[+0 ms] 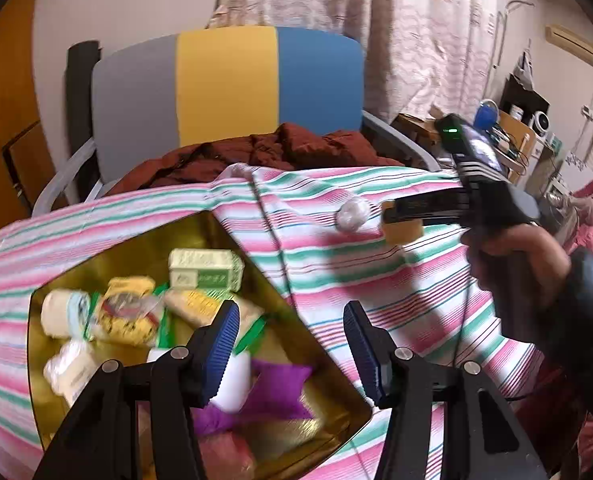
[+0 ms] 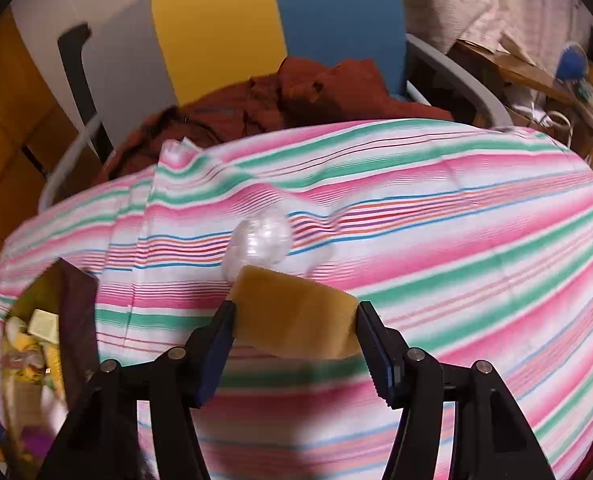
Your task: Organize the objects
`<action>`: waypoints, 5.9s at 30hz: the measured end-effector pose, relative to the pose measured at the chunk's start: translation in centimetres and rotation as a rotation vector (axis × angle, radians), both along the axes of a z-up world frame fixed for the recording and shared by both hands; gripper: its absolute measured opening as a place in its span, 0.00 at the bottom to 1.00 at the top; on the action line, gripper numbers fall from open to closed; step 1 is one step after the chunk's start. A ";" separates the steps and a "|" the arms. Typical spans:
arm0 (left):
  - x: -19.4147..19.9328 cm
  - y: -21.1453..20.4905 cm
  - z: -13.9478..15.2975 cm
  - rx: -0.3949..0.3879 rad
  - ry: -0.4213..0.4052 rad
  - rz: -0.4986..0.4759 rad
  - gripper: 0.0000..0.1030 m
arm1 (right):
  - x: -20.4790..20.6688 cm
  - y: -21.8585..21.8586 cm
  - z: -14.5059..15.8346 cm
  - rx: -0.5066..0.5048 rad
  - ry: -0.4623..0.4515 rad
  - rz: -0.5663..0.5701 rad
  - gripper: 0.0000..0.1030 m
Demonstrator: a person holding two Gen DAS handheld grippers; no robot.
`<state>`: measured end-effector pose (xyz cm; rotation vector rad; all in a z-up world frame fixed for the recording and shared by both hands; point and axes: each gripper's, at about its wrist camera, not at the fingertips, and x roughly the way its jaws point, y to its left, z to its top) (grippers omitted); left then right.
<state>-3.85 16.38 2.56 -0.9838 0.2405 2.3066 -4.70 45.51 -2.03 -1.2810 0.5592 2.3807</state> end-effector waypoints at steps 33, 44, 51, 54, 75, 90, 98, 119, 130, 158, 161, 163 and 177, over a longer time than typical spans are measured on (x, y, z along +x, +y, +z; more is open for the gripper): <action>-12.0 22.8 -6.6 -0.207 -0.117 -0.211 0.53 | 7.5 7.2 2.0 -0.114 0.203 -0.136 0.61; -13.5 25.2 -10.4 -0.303 -0.091 -0.258 0.36 | 7.8 7.4 2.6 -0.100 0.225 -0.149 0.61; -11.1 23.3 -7.7 -0.208 -0.083 -0.237 0.34 | 7.4 7.4 1.8 -0.096 0.193 -0.131 0.61; -9.4 21.6 -5.7 -0.154 -0.104 -0.213 0.34 | 7.3 7.0 2.1 -0.081 0.205 -0.105 0.61; -1.3 -2.9 4.3 0.130 -0.031 0.074 0.34 | 4.7 -2.0 3.3 0.024 0.176 0.175 0.61; -2.1 -16.5 1.1 0.232 -0.090 0.333 0.34 | 3.2 -19.8 6.5 -0.073 0.265 0.462 0.63; -2.7 -16.0 0.6 0.280 -0.115 0.306 0.35 | -0.2 -22.5 5.2 -0.168 0.220 0.443 0.80; -3.2 -14.8 -1.6 0.172 -0.126 0.361 0.51 | 3.6 -23.2 3.7 -0.093 0.185 0.434 0.83; 0.2 -15.1 -1.1 0.079 -0.013 0.383 0.51 | 5.1 -24.8 4.3 0.019 0.196 0.440 0.83; 3.9 -14.8 0.5 -0.027 0.124 0.535 0.72 | 7.6 -27.0 3.6 0.219 0.218 0.371 0.85; 4.2 -14.7 0.6 -0.050 0.136 0.557 0.72 | 7.5 -27.1 3.7 0.224 0.221 0.378 0.85; 4.3 -14.7 0.7 -0.063 0.154 0.564 0.72 | 7.5 -27.2 3.8 0.211 0.226 0.382 0.85; 4.0 -17.3 -0.2 0.030 0.080 0.586 0.62 | 7.7 -27.8 4.1 0.221 0.242 0.382 0.87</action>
